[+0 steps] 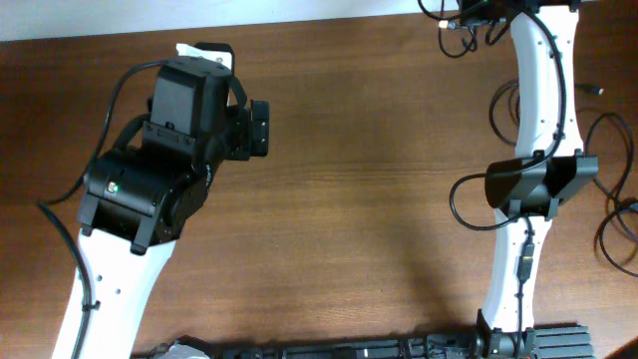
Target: Untangle cables
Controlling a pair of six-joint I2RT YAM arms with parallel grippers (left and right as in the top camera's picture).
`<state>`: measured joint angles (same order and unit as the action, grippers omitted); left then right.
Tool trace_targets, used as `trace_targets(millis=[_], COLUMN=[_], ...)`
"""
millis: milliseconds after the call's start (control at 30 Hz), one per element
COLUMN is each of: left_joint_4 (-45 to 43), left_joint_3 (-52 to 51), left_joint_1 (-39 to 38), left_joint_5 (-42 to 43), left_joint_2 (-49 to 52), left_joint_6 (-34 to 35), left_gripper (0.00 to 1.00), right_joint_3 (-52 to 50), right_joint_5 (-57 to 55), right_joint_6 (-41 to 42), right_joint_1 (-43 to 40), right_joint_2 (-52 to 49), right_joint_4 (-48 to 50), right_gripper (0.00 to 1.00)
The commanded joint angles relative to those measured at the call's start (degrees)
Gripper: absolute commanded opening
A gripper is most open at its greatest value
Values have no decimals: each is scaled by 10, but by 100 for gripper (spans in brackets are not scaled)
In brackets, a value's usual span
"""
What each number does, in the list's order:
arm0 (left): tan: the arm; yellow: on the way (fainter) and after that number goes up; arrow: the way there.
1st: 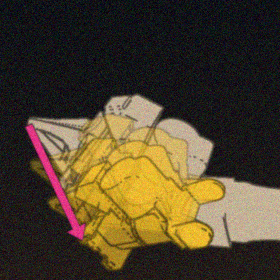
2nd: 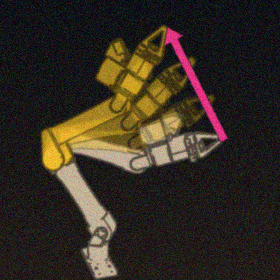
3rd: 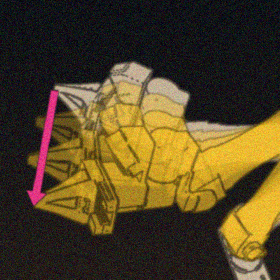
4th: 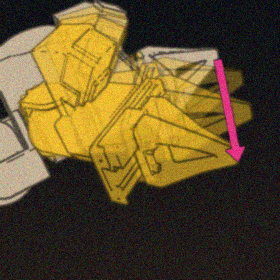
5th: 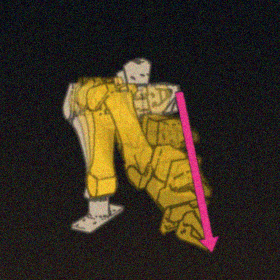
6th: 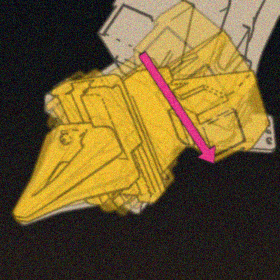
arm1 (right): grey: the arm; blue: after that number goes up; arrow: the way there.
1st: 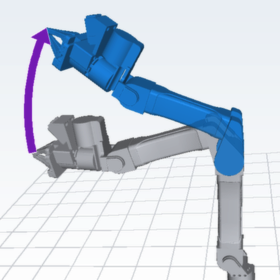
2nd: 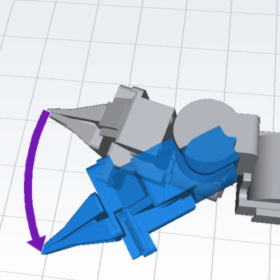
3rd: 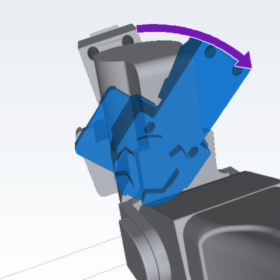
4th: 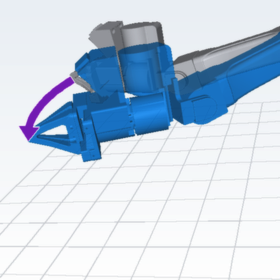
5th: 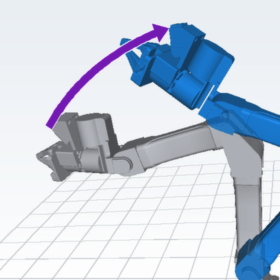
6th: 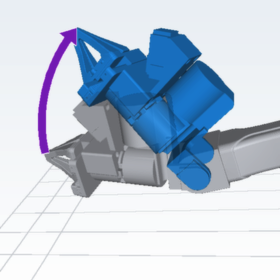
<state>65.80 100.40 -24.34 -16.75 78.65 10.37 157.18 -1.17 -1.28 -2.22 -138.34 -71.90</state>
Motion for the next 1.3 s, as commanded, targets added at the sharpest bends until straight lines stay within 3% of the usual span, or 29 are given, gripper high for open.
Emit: trace_targets(millis=[0,167,200,233,333,400,467,767,1000,1267], left_joint_4=[-1,-1,-1,-1,-1,-1,-1,-1,-1,-1], left_joint_3=[6,6,6,6,6,6,6,6,6,6], left_joint_1=[2,2,2,2,2,2,2,2,2,2], left_joint_5=[-2,-2,-2,-2,-2,-2,-2,-2,-2,-2], left_joint_2=[-1,-1,-1,-1,-1,-1,-1,-1,-1,-1], left_joint_6=[7,7,7,7,7,7,7,7,7,7], left_gripper=[99,99,99,99,99,99,99,99,99,99], right_joint_3=[-3,-4,-4,-4,-4,-4,-4,0,0,0], right_joint_5=[-25,-23,-23,-23,-21,-21,-18,97,96,80], right_joint_6=[24,50,50,50,50,46,45,45,41,26], right_joint_1=[-12,-29,-31,-35,-39,-39,-38,-37,-14,54], right_joint_2=[-35,-71,-77,-85,-96,-96,-90,-2,97,180], right_joint_4=[3,2,1,-3,-24,-39,-62,-158,-254,-254], right_gripper=[4,15,26,45,77,92,98,99,99,99])
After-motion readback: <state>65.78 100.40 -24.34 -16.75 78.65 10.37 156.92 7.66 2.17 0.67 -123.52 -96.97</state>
